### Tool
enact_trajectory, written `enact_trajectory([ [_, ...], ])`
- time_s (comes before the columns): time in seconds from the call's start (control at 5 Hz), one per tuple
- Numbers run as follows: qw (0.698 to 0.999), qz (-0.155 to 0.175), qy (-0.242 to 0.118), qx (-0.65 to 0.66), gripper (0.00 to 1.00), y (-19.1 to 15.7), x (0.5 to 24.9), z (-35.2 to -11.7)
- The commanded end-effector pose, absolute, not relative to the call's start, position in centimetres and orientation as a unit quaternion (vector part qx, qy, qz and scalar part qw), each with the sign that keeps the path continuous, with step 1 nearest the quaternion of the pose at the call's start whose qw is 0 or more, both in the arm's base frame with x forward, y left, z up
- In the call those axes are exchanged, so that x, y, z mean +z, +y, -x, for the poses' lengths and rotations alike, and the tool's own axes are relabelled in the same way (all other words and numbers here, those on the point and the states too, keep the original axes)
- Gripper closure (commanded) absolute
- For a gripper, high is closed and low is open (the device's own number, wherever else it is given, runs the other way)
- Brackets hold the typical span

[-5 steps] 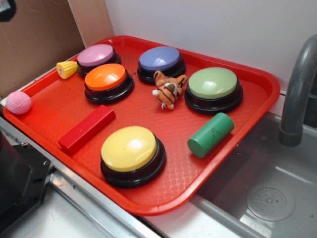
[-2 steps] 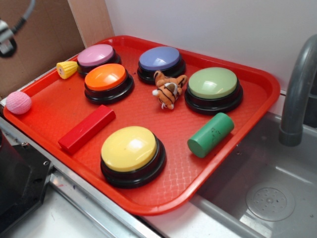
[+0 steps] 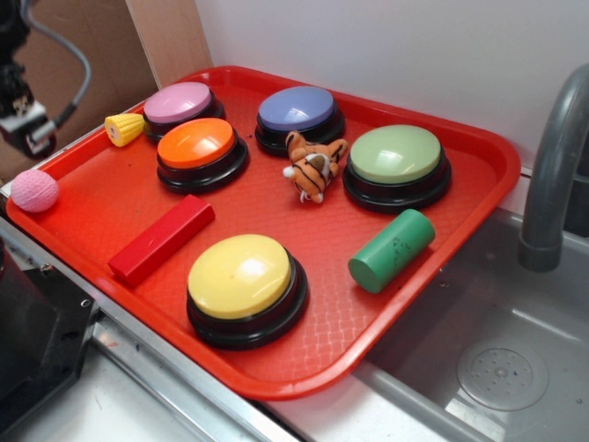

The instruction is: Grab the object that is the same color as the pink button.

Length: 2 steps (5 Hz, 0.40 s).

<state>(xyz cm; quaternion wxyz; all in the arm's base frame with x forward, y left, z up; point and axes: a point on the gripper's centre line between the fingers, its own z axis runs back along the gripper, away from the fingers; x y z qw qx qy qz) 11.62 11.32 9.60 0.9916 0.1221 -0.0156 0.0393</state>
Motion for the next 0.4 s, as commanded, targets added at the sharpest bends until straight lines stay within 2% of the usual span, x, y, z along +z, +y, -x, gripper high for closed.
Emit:
enact_trajectory([
  [0.0, 0.983, -0.166, 0.009, 0.076, 0.0, 14.2, 6.7, -11.7],
  [0.2, 0.98, -0.176, 0.027, 0.093, 0.0, 15.4, 4.4, -11.7],
])
